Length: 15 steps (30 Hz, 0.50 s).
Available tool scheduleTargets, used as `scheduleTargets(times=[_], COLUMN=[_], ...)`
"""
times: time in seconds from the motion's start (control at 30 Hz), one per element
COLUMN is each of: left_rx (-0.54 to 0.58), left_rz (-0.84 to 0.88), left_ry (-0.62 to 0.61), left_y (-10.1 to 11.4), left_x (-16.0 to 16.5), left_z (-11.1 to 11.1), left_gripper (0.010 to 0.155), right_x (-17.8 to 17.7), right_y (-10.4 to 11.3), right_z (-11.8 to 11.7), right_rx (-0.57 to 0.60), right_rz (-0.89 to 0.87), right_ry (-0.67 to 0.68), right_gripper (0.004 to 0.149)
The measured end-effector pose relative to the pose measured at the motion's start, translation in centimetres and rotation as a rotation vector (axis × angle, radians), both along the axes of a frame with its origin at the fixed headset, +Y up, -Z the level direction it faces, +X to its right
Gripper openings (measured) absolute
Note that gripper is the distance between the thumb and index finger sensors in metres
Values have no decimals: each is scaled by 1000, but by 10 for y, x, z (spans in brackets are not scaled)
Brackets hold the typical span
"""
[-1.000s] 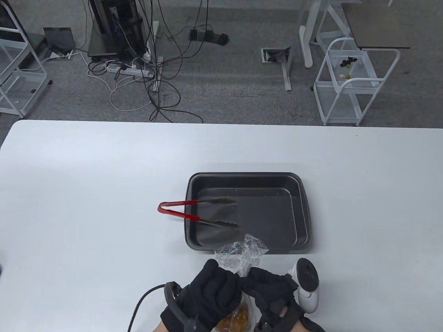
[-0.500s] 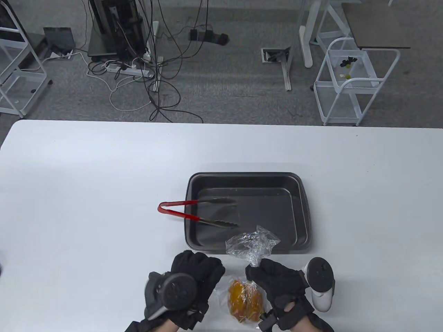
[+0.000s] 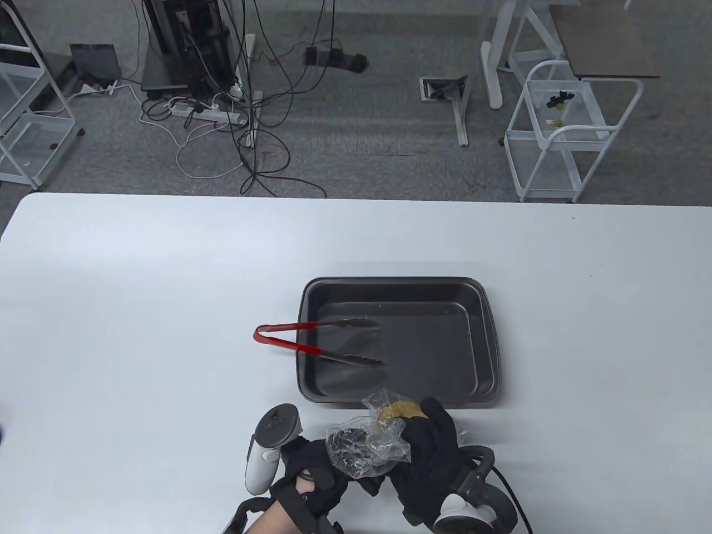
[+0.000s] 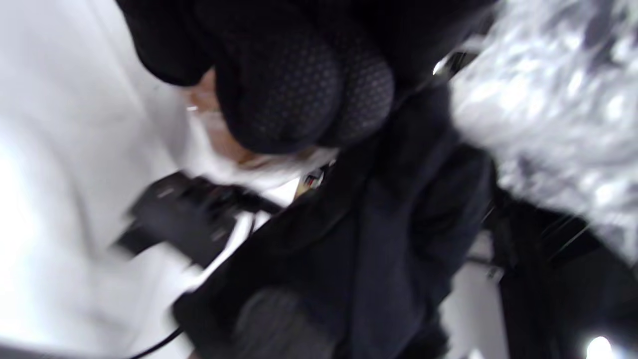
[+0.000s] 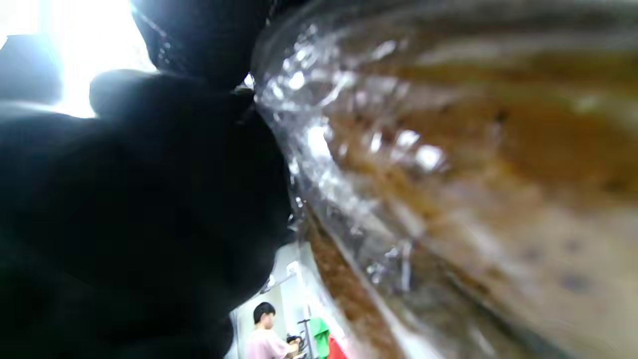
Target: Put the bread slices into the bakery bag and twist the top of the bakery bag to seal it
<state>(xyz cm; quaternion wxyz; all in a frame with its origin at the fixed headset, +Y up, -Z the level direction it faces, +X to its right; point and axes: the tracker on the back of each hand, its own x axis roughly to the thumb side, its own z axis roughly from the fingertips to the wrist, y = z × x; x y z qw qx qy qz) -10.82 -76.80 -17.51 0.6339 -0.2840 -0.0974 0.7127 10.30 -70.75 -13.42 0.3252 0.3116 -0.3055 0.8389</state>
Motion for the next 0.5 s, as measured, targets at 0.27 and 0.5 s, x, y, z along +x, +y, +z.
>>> scheduleTargets(times=[0.27,0.5], left_rx=[697,1695], left_rz=[-304,-952], left_ry=[196,171], left_y=[39,80], left_x=[5,31], left_z=[13,62], left_gripper=[45,46], right_x=[14,25], right_y=[-7,-22], right_z=[-18,-38], right_rx=[-393,-934], right_rz=[-306,-504], right_ry=[88,377], right_gripper=[44,44])
